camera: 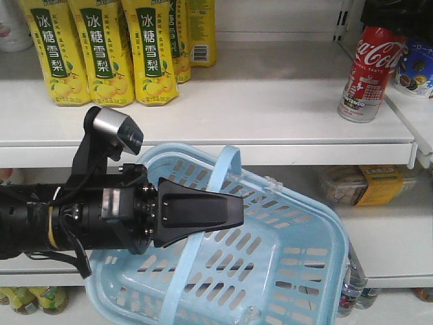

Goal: Place coke in basket with both arms
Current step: 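Reach the right gripper to the red Coca-Cola bottle and grasp its neck, then lift the bottle off the shelf and lower it into the basket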

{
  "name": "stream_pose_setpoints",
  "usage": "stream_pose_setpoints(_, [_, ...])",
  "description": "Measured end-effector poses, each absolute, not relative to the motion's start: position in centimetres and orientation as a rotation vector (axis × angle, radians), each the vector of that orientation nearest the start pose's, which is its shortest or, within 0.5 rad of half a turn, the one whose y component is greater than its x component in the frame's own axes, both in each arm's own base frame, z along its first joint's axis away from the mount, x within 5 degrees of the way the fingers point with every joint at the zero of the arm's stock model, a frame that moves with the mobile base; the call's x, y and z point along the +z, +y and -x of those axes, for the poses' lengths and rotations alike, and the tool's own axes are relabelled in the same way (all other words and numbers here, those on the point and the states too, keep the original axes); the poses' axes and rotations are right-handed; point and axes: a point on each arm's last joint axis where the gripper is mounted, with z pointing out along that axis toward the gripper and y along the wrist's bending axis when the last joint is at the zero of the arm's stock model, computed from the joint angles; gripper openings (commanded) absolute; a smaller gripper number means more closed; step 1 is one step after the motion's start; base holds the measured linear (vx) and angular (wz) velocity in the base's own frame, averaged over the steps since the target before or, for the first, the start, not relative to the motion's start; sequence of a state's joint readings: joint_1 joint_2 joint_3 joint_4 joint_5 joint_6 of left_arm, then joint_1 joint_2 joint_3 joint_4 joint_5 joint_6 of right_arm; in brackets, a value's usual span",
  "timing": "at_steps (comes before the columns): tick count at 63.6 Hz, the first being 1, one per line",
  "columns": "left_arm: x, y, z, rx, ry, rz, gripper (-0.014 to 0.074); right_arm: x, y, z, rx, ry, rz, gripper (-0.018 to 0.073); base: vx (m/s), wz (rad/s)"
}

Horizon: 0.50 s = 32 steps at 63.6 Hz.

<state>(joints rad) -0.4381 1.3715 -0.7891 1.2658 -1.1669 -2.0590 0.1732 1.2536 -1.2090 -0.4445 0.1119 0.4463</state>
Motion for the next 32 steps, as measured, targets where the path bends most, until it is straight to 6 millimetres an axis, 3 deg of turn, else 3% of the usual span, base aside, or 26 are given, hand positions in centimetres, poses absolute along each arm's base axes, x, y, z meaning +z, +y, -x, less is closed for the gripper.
stream_pose_setpoints(8, [31.3,-18.1,-19.8,-1.945,1.867,-0.428,-0.0006,43.6,4.0,-27.3,0.074,1.658,0.072,-0.0009,0.00,0.00])
stream_pose_setpoints(14, [31.3,-18.1,-19.8,-1.945,1.867,-0.428,-0.0006,44.3,3.4,-25.1,0.044,1.701,0.038,-0.0008,0.00,0.00])
stream_pose_setpoints(23, [31.3,-18.1,-19.8,-1.945,1.867,-0.428,-0.0006,46.1,3.3,-20.3,0.041,1.714,0.048,-0.0006,0.00,0.00])
stream_pose_setpoints(32, [31.3,-18.1,-19.8,-1.945,1.867,-0.428,-0.0006,47.1,4.5,-15.7,0.189,1.729,0.127,-0.0005,0.00,0.00])
